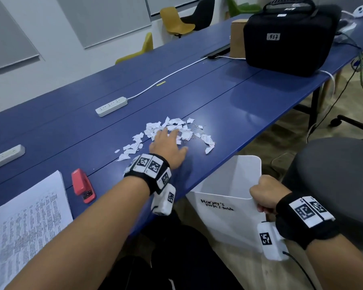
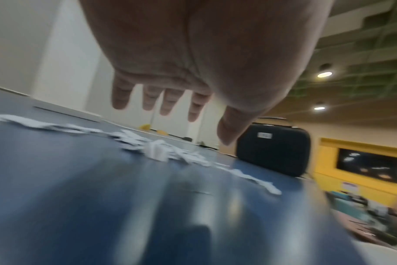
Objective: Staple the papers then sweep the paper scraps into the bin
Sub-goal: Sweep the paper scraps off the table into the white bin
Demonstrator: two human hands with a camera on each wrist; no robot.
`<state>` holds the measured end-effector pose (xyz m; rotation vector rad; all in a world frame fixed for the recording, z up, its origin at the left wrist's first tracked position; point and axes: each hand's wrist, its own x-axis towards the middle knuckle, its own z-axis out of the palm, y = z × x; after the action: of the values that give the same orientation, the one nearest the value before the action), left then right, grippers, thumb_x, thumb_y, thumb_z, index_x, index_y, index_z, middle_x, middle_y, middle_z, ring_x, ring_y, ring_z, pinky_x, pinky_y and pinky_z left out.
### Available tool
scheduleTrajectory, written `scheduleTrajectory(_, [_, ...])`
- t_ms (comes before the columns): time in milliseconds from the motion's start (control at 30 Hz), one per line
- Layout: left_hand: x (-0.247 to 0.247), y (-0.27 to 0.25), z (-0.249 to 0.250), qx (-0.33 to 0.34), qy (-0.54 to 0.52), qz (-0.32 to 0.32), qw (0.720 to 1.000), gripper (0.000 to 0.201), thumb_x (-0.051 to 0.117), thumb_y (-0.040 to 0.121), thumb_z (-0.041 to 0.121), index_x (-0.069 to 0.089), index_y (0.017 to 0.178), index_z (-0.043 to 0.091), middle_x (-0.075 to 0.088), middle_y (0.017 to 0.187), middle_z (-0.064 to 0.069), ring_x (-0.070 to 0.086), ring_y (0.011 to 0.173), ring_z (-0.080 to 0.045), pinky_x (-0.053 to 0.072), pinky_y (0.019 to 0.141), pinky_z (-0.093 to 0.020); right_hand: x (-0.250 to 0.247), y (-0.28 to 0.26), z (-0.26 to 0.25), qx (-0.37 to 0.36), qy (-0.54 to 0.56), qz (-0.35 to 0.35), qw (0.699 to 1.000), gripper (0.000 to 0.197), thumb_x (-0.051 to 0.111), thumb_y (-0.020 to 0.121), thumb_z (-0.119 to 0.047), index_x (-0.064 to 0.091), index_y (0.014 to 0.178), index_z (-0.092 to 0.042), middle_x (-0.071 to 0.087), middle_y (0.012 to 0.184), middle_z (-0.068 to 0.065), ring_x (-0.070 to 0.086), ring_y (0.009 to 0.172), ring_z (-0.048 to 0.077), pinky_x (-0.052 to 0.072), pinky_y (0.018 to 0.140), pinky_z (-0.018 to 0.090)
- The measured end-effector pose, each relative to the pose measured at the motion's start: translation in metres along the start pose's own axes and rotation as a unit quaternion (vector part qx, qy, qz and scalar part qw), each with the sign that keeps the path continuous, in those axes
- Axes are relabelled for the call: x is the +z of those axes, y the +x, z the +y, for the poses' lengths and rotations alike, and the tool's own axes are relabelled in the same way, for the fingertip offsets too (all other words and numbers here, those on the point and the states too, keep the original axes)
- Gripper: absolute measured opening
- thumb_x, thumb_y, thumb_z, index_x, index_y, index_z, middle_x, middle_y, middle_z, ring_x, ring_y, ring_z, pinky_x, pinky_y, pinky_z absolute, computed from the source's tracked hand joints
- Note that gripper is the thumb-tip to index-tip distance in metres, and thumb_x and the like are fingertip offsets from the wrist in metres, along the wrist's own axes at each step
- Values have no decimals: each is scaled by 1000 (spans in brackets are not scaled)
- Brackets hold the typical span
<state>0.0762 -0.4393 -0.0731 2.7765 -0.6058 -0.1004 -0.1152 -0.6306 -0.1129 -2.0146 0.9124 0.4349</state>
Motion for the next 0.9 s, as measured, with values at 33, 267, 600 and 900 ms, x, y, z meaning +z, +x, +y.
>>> scheduleTrajectory(33, [-3, 5, -17, -58, 33, -4, 998, 70, 54, 88, 50, 30, 150, 27, 16, 164, -9, 11, 152, -32, 20, 119, -55, 1, 1, 1, -1, -2, 3, 1000, 29, 39, 80, -1, 60, 95, 12, 59, 51, 21, 44, 36, 24, 35, 39, 22])
scheduleTrajectory(267, [-11, 15, -97, -220, 71, -127, 965, 80, 42, 84, 67, 22, 153, 33, 8, 166, -10, 3, 149, -48, 11, 121, -57, 4, 0, -2, -7, -4, 7, 1000, 24, 39, 81, 1, 61, 78, 12, 56, 50, 21, 41, 32, 21, 32, 37, 19])
scheduleTrajectory(600, [26, -61, 13, 72, 58, -194, 977, 73, 43, 94, 54, 13, 156, 29, -4, 167, -7, -8, 153, -32, 1, 122, -55, 10, -6, -8, -2, -15, 4, 1000, 25, 38, 84, 0, 59, 89, 13, 55, 47, 17, 40, 29, 21, 31, 33, 16])
scheduleTrajectory(900, [45, -95, 64, 257, -23, -221, 940, 60, 53, 97, 34, 33, 151, 17, 4, 167, -6, -3, 155, -21, 0, 125, -41, 10, -7, -8, -5, 7, 4, 1000, 26, 40, 85, 0, 61, 84, 15, 55, 46, 19, 41, 32, 21, 32, 36, 19])
